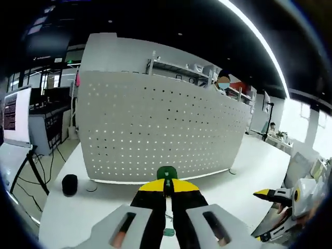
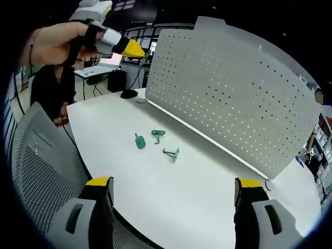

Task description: Insert the hook assembly into the mounting plate slot until the hook locks in place.

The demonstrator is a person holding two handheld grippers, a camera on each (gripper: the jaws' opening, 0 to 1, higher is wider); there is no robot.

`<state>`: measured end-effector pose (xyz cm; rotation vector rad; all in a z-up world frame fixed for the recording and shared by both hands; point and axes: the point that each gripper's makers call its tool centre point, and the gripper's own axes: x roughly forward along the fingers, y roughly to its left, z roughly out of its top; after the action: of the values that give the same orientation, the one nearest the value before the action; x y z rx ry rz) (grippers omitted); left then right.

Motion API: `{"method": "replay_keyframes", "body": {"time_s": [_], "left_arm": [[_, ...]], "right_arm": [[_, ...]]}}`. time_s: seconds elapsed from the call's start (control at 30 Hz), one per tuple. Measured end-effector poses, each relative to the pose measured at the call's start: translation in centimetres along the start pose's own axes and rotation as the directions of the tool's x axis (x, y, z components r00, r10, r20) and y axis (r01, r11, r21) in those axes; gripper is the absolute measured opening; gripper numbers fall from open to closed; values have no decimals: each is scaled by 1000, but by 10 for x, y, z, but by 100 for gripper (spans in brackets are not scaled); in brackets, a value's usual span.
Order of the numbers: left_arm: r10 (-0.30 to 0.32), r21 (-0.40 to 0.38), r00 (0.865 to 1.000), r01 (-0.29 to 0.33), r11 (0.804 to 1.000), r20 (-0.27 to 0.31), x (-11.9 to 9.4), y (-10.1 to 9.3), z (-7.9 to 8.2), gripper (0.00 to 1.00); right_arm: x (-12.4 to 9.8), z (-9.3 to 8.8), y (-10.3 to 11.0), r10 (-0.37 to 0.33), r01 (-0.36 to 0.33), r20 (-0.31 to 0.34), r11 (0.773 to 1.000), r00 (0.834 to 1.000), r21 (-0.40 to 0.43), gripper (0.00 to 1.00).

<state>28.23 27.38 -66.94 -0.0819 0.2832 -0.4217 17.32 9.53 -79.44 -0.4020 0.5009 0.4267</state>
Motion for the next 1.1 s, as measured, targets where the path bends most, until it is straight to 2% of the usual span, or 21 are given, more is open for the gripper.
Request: {"method": "replay_keyframes", "body": {"time_s": [0.13, 0.2, 0.3, 0.4, 0.57, 0.73, 0.83, 0.9, 1.1], "left_arm": [[9, 12, 1000, -10, 1000, 21, 6, 0, 11, 1], [29, 36, 999, -31, 999, 41, 9, 2, 18, 1], [45, 39, 997, -47, 998, 64, 15, 4, 28, 1], [56, 39, 995, -59, 997, 78, 23, 6, 36, 1], [96, 46, 988, -102, 994, 125, 30, 12, 52, 1], [125, 46, 981, -133, 990, 145, 35, 19, 61, 1], [157, 38, 972, -166, 985, 175, 34, 26, 71, 1], [167, 52, 969, -179, 982, 180, 34, 28, 74, 1], [208, 27, 957, -218, 976, 202, 34, 43, 80, 1]], "right_arm": [[3, -7, 0, 7, -7, -3, 999, 1000, 53, 93], [4, -9, 0, 2, -2, -10, 999, 1000, 54, 93], [3, -4, -2, -3, 2, 18, 997, 1000, 78, 92], [4, -4, -3, -5, 4, 17, 997, 1000, 75, 90], [3, 0, -1, 5, -8, 36, 997, 999, 82, 86], [4, 1, -1, 11, -15, 44, 996, 999, 86, 84], [3, 5, -2, 8, -12, 59, 997, 998, 72, 81], [2, 4, -3, 5, -9, 57, 997, 998, 70, 80], [4, 4, 2, 26, -30, 55, 997, 998, 72, 80]]}}
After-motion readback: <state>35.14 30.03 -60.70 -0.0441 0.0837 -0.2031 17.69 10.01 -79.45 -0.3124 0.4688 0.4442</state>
